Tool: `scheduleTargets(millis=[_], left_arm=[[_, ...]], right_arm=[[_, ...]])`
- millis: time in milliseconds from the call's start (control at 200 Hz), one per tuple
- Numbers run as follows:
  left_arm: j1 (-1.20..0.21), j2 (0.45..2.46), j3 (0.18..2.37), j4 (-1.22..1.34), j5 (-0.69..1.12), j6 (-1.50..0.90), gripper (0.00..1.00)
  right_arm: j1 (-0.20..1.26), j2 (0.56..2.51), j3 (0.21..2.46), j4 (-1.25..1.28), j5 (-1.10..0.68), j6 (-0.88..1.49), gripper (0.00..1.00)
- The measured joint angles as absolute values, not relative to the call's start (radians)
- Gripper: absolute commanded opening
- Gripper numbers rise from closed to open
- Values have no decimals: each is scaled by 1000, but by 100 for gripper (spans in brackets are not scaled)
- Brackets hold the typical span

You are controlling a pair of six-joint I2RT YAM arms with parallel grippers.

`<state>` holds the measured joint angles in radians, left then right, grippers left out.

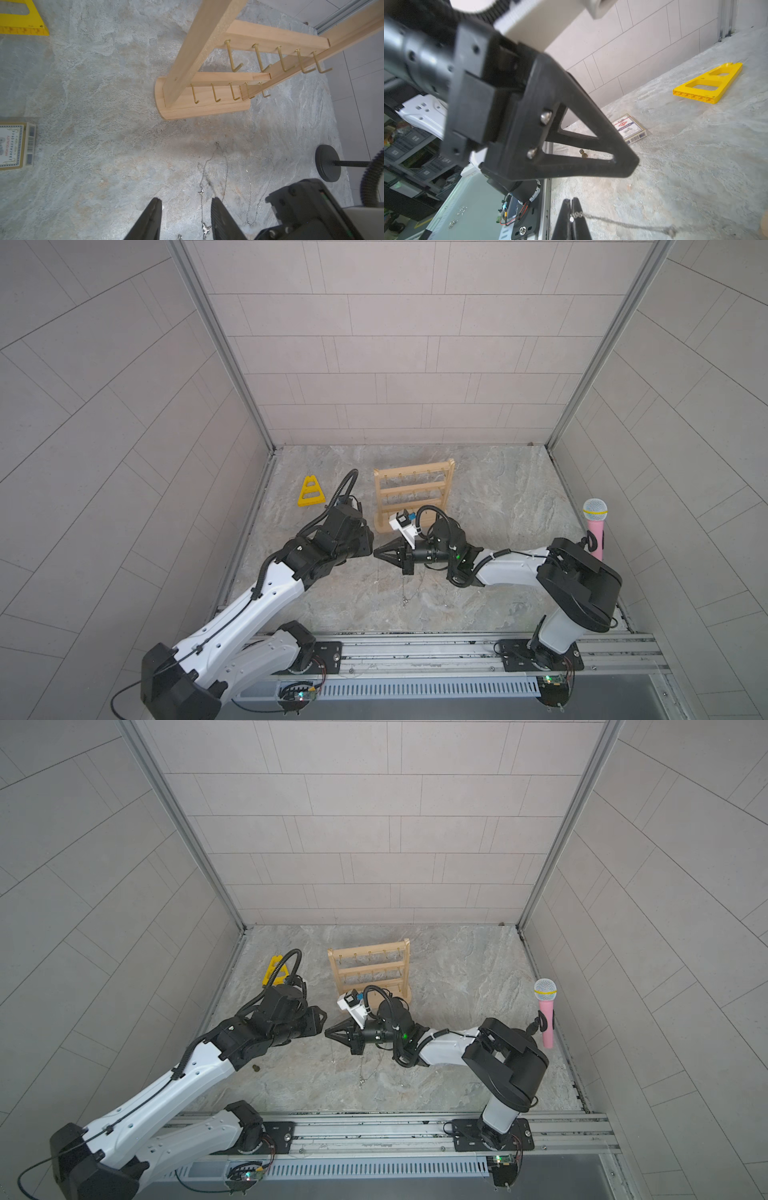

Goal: Hang the necklace on the jewelry display stand
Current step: Pick up the necklace from the center of the board.

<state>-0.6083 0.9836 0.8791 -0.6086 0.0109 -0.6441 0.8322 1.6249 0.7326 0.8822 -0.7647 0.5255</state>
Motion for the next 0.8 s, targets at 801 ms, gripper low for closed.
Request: scheduleTargets(millis=[801], left_arm=[[-613, 886, 853, -311, 367, -435, 45]], right_arm=[[688, 1309, 999, 157, -915, 566, 0]])
